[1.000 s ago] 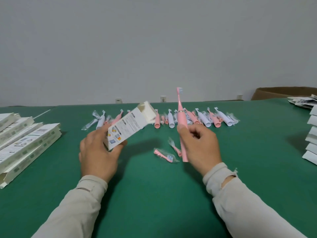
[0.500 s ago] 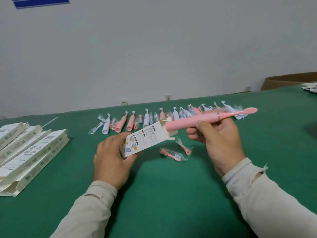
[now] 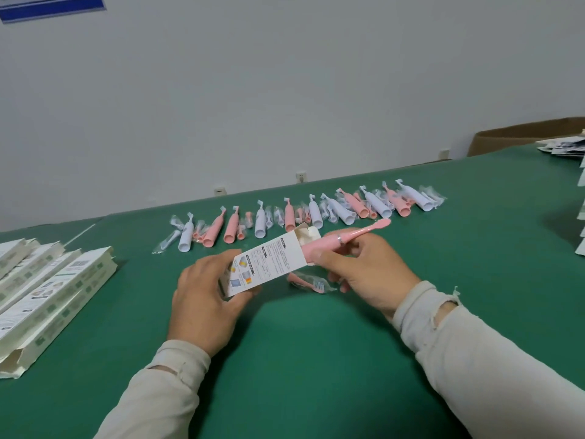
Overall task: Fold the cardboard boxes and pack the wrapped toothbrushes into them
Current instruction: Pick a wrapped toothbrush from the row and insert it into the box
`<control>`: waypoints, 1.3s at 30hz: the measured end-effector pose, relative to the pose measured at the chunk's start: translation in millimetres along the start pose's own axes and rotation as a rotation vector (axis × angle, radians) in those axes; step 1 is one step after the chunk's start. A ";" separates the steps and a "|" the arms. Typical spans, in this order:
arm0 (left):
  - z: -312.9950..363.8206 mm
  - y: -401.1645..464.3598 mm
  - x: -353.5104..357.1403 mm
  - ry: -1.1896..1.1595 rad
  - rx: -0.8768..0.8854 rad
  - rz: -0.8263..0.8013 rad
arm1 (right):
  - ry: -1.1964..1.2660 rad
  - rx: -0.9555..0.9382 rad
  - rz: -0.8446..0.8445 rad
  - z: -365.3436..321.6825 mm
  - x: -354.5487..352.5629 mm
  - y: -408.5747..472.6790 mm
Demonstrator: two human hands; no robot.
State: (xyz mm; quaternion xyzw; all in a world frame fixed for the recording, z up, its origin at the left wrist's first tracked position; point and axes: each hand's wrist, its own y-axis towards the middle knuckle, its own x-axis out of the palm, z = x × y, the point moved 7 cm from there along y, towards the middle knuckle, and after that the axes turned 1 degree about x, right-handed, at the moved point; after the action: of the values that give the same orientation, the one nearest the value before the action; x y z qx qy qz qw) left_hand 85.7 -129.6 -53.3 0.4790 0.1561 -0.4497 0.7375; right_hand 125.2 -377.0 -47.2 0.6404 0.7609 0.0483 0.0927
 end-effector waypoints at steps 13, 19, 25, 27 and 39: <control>-6.5 -0.4 1.2 0.118 -0.064 -0.054 | -0.040 -0.095 0.328 -7.9 -37.9 3.3; -5.0 0.1 1.9 0.111 -0.057 -0.064 | -0.228 -0.183 0.140 -14.1 -19.2 0.7; -5.9 0.5 1.0 0.112 -0.074 -0.070 | -0.118 -0.160 0.260 -14.2 -27.6 -0.1; -4.3 0.0 0.6 0.108 -0.075 -0.070 | -0.191 -0.206 0.267 -18.4 -29.1 -2.6; -3.2 -1.9 -6.1 0.057 -0.104 0.028 | -0.411 -0.173 0.285 -6.4 -33.3 0.3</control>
State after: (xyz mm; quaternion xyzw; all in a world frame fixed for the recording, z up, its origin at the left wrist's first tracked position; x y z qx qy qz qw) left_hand 81.5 -124.0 -51.9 0.4547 0.1936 -0.4167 0.7630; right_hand 129.6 -409.4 -38.3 0.7273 0.6212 -0.0052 0.2917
